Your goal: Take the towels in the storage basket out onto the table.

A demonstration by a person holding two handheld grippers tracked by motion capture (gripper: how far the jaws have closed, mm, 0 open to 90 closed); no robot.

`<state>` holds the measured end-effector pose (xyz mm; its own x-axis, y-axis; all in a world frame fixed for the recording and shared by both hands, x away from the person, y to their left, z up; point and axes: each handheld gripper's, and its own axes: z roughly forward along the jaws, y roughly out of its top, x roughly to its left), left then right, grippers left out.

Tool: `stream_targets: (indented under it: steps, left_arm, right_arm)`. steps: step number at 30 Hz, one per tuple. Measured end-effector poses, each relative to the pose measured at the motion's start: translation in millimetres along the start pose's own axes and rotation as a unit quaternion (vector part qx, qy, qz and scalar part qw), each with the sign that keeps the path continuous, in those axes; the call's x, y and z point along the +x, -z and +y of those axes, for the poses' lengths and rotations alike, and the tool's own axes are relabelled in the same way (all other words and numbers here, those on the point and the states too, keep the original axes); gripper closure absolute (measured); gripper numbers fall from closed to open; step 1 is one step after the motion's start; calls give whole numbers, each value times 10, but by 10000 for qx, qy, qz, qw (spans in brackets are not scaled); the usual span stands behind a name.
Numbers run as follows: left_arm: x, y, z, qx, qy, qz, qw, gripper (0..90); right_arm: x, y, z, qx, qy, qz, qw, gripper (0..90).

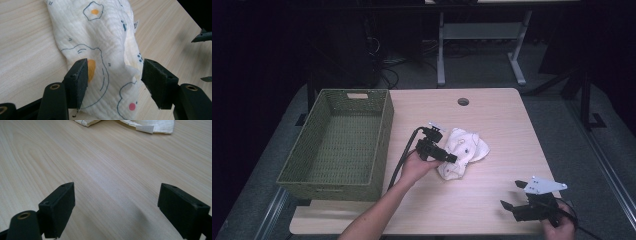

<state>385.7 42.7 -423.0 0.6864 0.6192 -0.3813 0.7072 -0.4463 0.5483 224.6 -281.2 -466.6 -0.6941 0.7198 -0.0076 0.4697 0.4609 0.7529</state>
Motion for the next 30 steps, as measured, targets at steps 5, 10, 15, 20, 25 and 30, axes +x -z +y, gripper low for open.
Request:
stream_targets:
  steps: [5,10,15,20,25,30]
  left_arm:
    - [-8,58,-55,-41,-88,32,9999,361]
    - [1,93,-143,-183,10,-93,9998,360]
    - [-53,112,-210,-127,-169,5,9998,360]
    - [-70,147,-270,-172,-195,8,9997,342]
    - [-87,183,-330,-122,-264,14,9996,333]
    - [-92,210,-425,-118,-305,10,9995,324]
  right_arm:
    - [-11,1,-7,26,-28,-13,10000,140]
    - [-18,8,-18,23,-52,-23,10000,140]
    - [-17,14,-23,6,-32,-27,10000,140]
    - [-17,23,-25,15,-39,-29,10000,140]
    - [-7,13,-21,21,-17,-16,10000,140]
    - [-3,13,-23,24,-19,-21,10000,140]
